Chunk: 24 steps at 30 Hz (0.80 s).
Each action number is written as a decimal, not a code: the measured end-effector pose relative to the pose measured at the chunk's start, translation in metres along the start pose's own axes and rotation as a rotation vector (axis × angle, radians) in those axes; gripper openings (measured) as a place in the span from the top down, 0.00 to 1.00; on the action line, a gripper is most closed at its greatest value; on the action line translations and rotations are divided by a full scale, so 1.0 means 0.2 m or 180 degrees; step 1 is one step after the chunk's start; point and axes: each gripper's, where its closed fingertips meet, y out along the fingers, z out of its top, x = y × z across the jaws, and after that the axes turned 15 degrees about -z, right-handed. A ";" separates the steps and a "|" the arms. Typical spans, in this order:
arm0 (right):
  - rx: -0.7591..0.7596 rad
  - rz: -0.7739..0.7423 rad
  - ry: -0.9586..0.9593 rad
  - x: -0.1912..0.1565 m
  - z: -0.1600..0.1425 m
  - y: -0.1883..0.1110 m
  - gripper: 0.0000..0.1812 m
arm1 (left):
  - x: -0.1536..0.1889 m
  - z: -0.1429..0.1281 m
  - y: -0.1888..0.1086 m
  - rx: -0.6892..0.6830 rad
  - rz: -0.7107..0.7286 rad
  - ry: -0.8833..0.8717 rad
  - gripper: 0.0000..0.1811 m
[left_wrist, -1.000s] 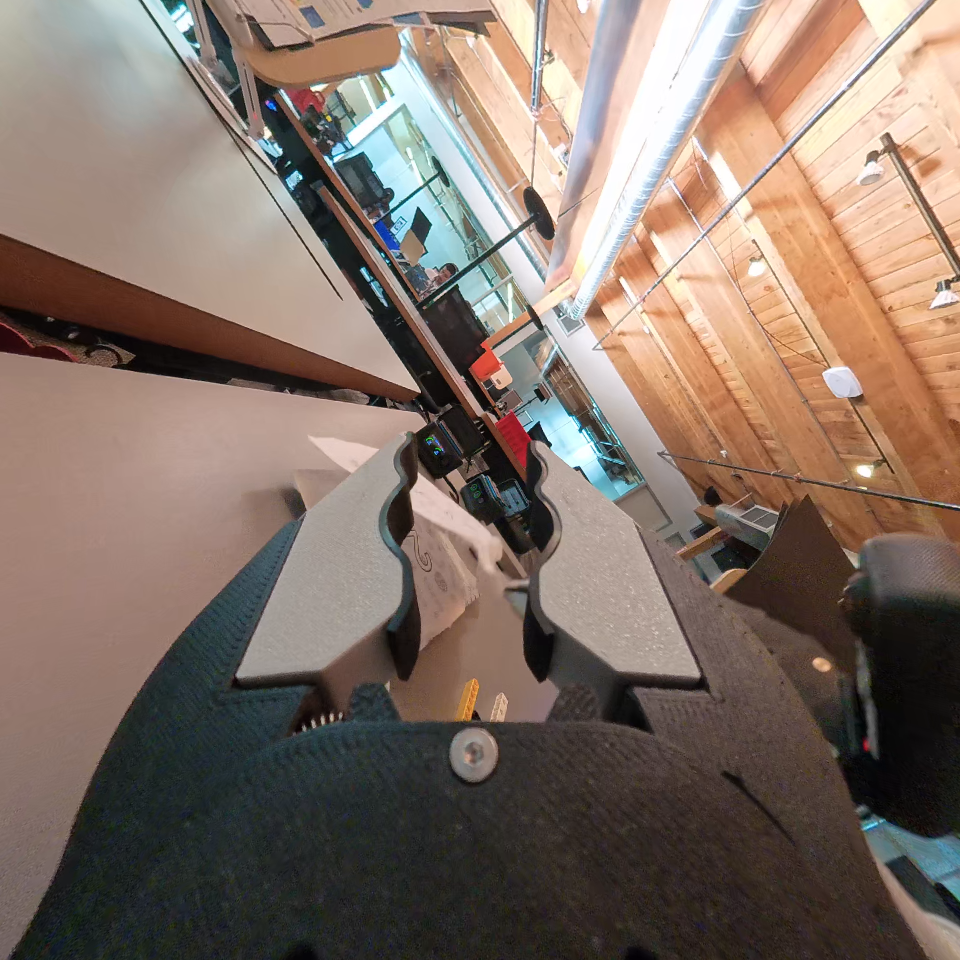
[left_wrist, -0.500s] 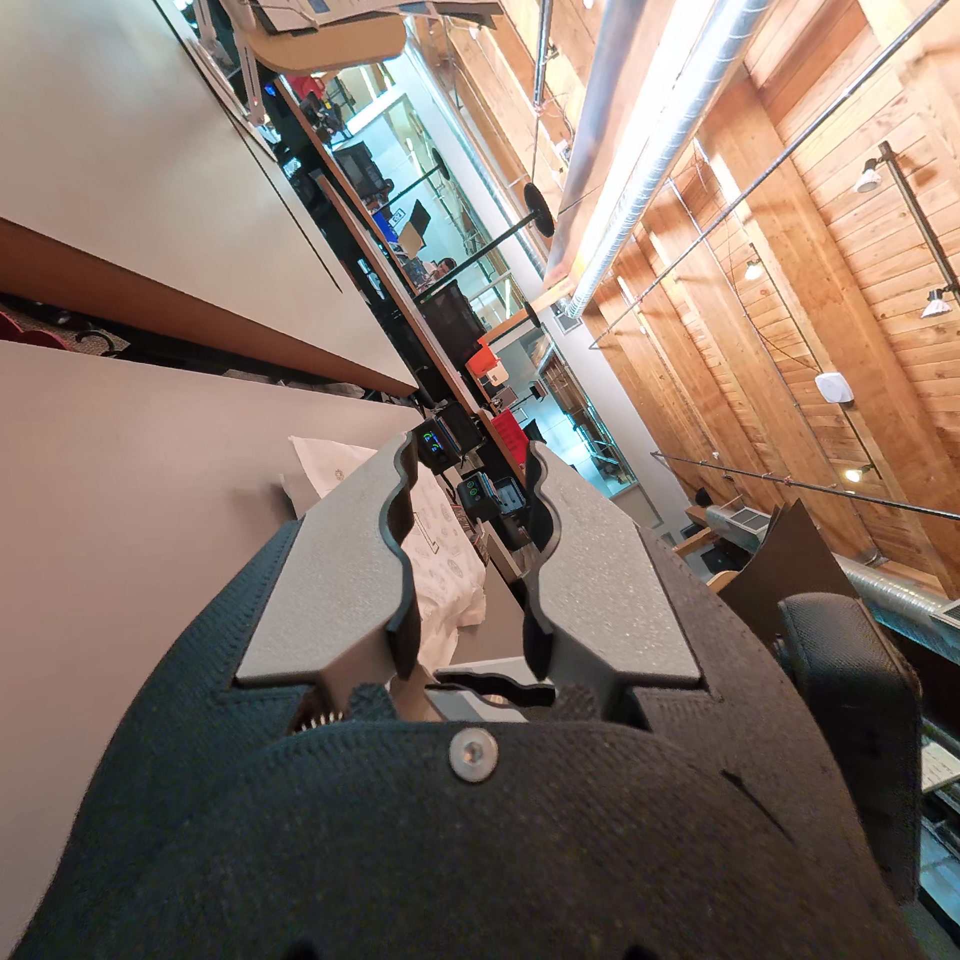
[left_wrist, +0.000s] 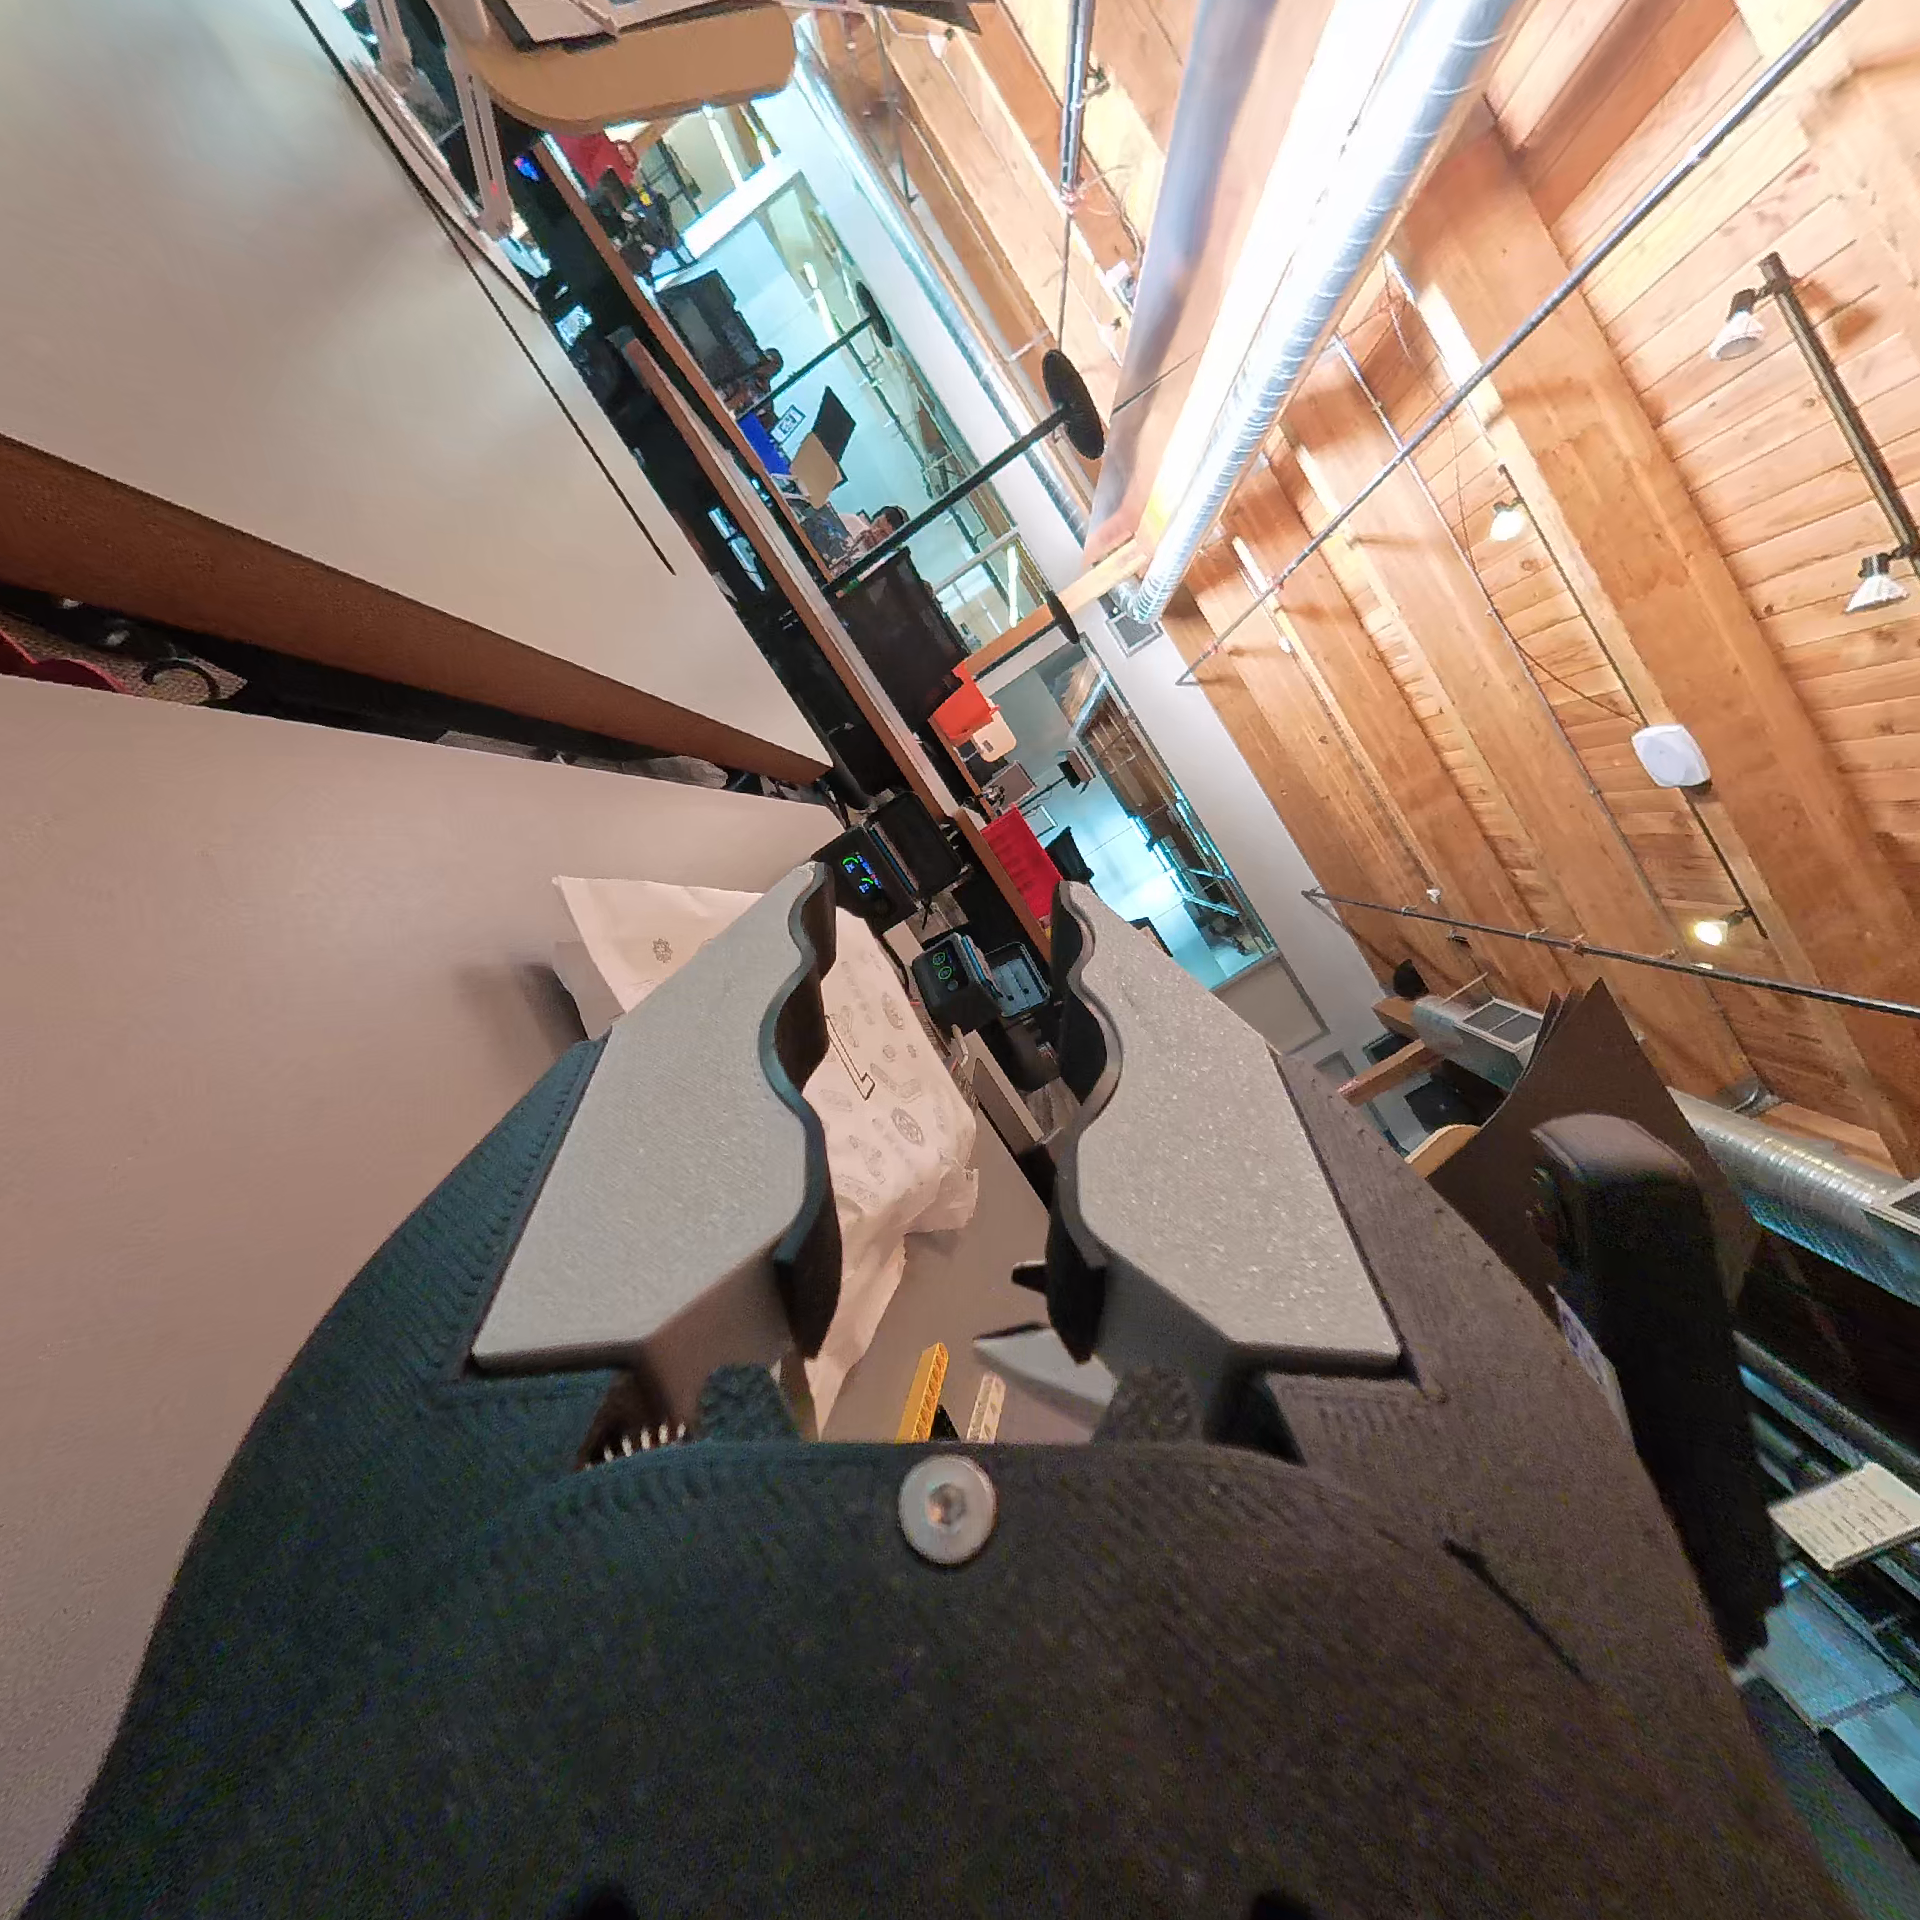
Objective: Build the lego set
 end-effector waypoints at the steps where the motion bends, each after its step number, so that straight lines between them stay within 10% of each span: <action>1: -0.0044 -0.0064 0.0094 0.06 -0.01 0.01 0.79 | 0.00 0.00 0.00 -0.0001 0.0001 -0.0004 0.79; 18: -0.0628 0.0168 0.0682 0.12 -0.07 0.34 0.78 | 0.00 -0.02 0.01 -0.0030 -0.0027 -0.0065 0.78; 24: -0.0622 0.0079 0.0620 0.20 -0.10 0.23 0.76 | 0.00 -0.01 0.00 -0.0010 -0.0022 -0.0078 0.79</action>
